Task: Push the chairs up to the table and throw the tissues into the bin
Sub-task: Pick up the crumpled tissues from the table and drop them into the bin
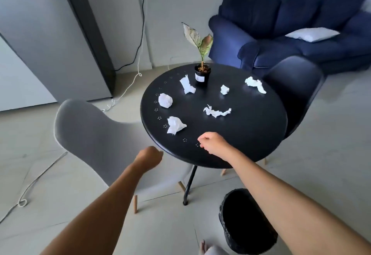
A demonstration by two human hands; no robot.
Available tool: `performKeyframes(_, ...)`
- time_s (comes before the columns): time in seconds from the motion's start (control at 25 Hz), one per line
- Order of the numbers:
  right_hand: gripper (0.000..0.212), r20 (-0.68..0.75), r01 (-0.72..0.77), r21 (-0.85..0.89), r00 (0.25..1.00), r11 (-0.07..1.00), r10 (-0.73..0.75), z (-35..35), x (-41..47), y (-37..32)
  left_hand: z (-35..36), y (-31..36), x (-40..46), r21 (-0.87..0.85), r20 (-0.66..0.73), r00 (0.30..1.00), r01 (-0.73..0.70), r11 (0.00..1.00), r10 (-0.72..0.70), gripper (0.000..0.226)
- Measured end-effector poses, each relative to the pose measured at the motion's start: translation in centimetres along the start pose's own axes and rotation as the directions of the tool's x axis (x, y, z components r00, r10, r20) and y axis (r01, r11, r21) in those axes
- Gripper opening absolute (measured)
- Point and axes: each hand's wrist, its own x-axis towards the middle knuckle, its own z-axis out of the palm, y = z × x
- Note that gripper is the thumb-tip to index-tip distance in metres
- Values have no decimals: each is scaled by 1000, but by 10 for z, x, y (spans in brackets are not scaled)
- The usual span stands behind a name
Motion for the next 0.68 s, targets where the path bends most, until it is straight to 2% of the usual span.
performKeyframes(0.12,26,-115,-19,-77,993,997,10,-36,20,11,-11,31,31,-64,-33,997,-72,995,70,53)
performKeyframes(0.28,35,-261,-66,-205,965,977,11,-62,75,17,-12,64,66,104,-73,981,-173,980,181,65)
performKeyframes(0.4,49,-242,-60,-320,970,945,-21,-65,115,20,-1,74,90,81,-80,978,-187,979,194,69)
performKeyframes(0.52,58,-181,-21,-616,977,788,-115,-63,143,26,12,70,103,87,-42,981,-184,979,188,71)
performKeyframes(0.6,66,-119,-11,-712,987,703,-105,-65,161,27,16,71,111,120,-42,975,-214,970,220,69)
performKeyframes(0.68,75,-52,1,-738,997,675,-59,-66,173,26,20,74,117,161,-44,967,-241,957,251,63)
